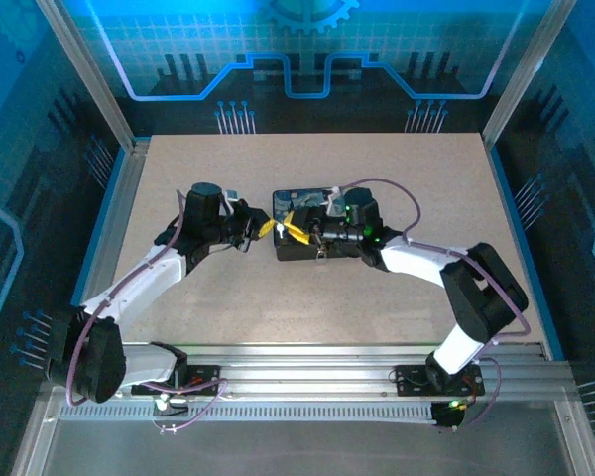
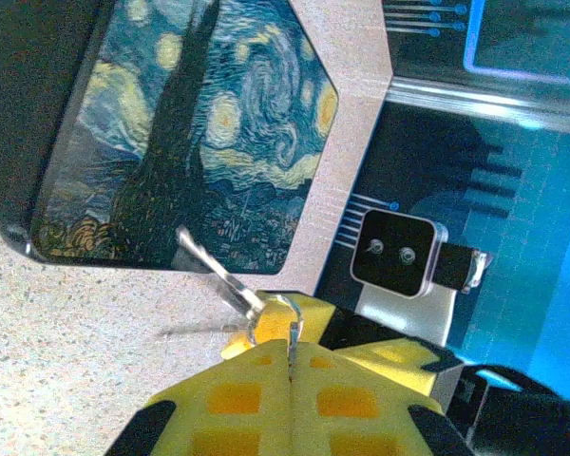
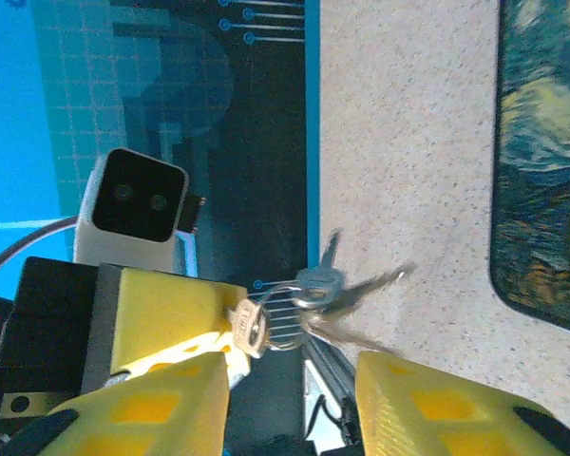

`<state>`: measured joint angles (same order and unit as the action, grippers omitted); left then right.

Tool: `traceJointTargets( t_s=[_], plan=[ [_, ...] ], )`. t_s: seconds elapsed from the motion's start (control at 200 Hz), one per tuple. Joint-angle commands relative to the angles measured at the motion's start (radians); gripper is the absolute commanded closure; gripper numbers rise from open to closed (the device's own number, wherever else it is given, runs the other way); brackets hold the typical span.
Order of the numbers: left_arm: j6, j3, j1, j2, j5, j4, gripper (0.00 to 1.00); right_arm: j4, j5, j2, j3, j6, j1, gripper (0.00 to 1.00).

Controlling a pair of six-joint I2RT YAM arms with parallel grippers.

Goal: Unlock the padlock with the key

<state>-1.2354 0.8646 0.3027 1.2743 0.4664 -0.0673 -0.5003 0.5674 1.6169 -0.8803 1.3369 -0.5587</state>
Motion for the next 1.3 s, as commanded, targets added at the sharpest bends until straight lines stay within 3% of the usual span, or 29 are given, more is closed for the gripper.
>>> traceJointTargets(
  t_s=[0.0,0.1,0.3,0.535,0.78,1.296],
  plan=[
    [0.185,0.080,-0.005,0.003,0.045,-0.128,1.00,0.187,-0.009,-0.095,0.009,-0.175,0.037,0.56],
    [0.307,0.145,-0.004,0.019,0.049,-0.227,1.00,0.276,-0.007,-0.119,-0.019,-0.302,0.047,0.53],
    [0.369,0.182,-0.002,0.056,0.140,-0.220,1.00,0.135,0.112,-0.077,-0.053,-0.436,0.057,0.52],
    [0.373,0.188,0.008,0.068,0.161,-0.209,1.00,-0.047,0.169,-0.008,-0.058,-0.367,0.058,0.54],
    [0.352,0.178,0.009,0.074,0.177,-0.174,1.00,-0.094,0.173,0.016,-0.060,-0.329,0.027,0.65],
    [0.321,0.154,0.000,0.076,0.204,-0.126,1.00,-0.193,0.219,0.055,-0.060,-0.243,0.006,0.76]
  ],
)
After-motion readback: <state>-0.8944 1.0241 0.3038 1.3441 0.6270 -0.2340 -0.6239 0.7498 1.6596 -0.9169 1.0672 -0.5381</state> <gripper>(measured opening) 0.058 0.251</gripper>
